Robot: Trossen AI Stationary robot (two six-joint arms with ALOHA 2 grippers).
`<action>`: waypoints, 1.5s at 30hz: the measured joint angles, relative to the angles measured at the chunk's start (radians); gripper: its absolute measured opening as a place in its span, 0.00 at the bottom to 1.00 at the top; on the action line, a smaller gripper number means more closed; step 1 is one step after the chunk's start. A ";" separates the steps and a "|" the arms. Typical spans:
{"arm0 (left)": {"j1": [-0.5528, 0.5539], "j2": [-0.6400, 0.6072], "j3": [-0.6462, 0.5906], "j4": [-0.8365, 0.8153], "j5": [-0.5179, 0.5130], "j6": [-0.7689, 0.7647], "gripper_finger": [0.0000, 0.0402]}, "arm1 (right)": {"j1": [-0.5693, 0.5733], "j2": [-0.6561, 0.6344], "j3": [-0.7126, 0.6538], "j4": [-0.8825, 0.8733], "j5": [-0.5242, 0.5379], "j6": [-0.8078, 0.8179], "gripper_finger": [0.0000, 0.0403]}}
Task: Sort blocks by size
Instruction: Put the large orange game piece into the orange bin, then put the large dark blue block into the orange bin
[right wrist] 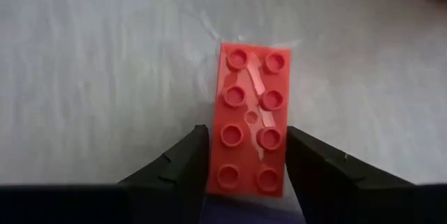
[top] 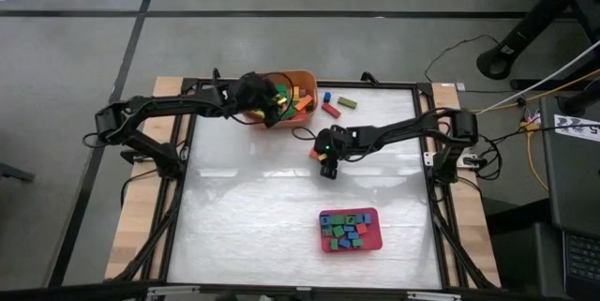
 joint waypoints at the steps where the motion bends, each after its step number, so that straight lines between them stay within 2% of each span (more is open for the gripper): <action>1: -0.003 0.000 0.000 -0.013 0.001 0.000 0.61 | 0.000 0.009 0.000 0.001 0.001 0.002 0.45; 4: -0.019 0.000 0.000 -0.047 0.002 -0.009 0.61 | 0.000 0.018 0.002 0.004 0.000 0.003 0.42; 7: -0.038 0.000 0.000 -0.081 0.002 -0.034 0.61 | 0.000 0.013 0.001 0.014 0.000 0.000 0.34; 11: -0.069 0.000 0.000 -0.129 0.003 -0.071 0.61 | 0.000 -0.010 0.034 0.042 0.009 -0.056 0.34; 18: -0.138 0.000 0.000 -0.176 0.003 -0.124 0.61 | -0.007 -0.023 0.243 0.051 0.195 -0.280 0.34; 21: -0.169 0.000 0.000 -0.189 0.003 -0.126 0.61 | -0.035 -0.018 0.312 0.058 0.255 -0.367 0.36; 25: -0.203 0.000 0.000 -0.190 0.003 -0.127 0.61 | -0.099 -0.016 0.338 0.077 0.266 -0.440 0.42; 34: -0.240 0.000 0.000 -0.180 0.003 -0.128 0.61 | -0.237 -0.016 0.338 0.119 0.262 -0.451 0.48; 40: -0.247 0.000 0.000 -0.180 0.002 -0.173 0.61 | -0.218 -0.079 0.339 -0.093 0.238 -0.450 0.48; 43: -0.251 0.000 0.000 -0.178 0.002 -0.175 0.61 | -0.171 -0.137 0.339 -0.287 0.167 -0.441 0.48; 45: -0.251 0.000 0.000 -0.174 0.002 -0.173 0.61 | -0.132 -0.166 0.339 -0.422 0.075 -0.439 0.48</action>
